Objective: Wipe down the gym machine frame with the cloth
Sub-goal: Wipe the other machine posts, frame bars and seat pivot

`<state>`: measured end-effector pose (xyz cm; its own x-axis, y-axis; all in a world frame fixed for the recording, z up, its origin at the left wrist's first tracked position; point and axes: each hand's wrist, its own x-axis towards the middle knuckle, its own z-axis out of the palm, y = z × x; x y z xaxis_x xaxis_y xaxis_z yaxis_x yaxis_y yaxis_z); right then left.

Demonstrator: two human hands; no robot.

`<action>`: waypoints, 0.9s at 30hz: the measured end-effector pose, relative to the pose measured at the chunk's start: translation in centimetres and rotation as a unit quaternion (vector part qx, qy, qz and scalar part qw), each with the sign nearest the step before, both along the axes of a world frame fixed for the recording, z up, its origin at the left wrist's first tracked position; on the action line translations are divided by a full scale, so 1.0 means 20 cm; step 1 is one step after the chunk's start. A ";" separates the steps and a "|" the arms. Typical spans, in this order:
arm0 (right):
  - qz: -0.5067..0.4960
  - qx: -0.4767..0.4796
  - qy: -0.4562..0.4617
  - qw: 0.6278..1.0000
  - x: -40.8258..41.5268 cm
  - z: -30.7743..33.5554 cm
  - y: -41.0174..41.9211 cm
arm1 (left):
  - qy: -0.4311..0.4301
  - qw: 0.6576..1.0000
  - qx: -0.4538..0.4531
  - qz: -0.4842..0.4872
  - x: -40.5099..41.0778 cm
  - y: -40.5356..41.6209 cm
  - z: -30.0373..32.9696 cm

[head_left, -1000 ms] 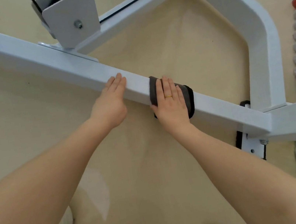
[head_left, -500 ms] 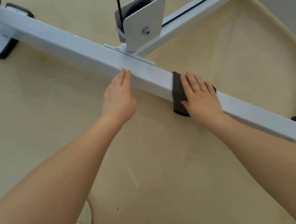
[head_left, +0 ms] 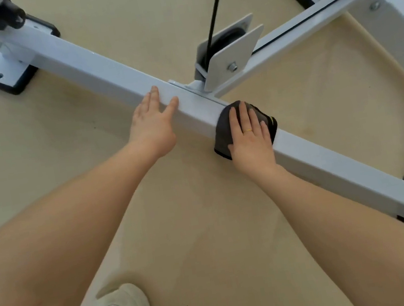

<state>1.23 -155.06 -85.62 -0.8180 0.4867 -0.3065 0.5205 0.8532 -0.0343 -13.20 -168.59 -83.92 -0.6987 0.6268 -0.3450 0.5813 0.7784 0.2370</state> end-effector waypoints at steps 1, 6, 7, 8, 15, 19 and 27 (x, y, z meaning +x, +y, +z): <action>0.011 0.002 -0.006 1.000 0.03 0.01 0.02 | -0.002 1.000 -0.003 -0.006 -0.02 -0.01 0.00; -0.055 0.020 -0.030 0.998 0.19 0.05 0.09 | 0.026 0.998 0.002 -0.051 -0.07 -0.05 -0.02; -0.070 0.021 -0.031 0.997 0.18 0.05 0.08 | 0.034 0.998 0.005 -0.056 -0.07 -0.06 -0.03; -0.080 0.022 -0.030 0.996 0.17 0.06 0.06 | 0.038 0.997 0.008 -0.060 -0.08 -0.07 -0.03; -0.120 0.003 -0.002 0.993 -0.11 0.07 -0.17 | 0.031 0.993 -0.008 -0.118 -0.13 -0.11 -0.02; -0.110 0.045 -0.027 0.993 -0.18 0.15 -0.19 | 0.036 0.986 -0.032 -0.162 -0.19 -0.13 0.01; -0.129 0.023 0.024 0.991 -0.13 0.25 -0.02 | 0.011 0.995 -0.031 -0.096 -0.11 -0.07 0.06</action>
<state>-1.31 -155.40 -80.64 -0.6777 0.6941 -0.2428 0.7202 0.6932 -0.0287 -15.41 -169.95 -82.67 -0.5765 0.7273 -0.3725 0.7247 0.6657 0.1780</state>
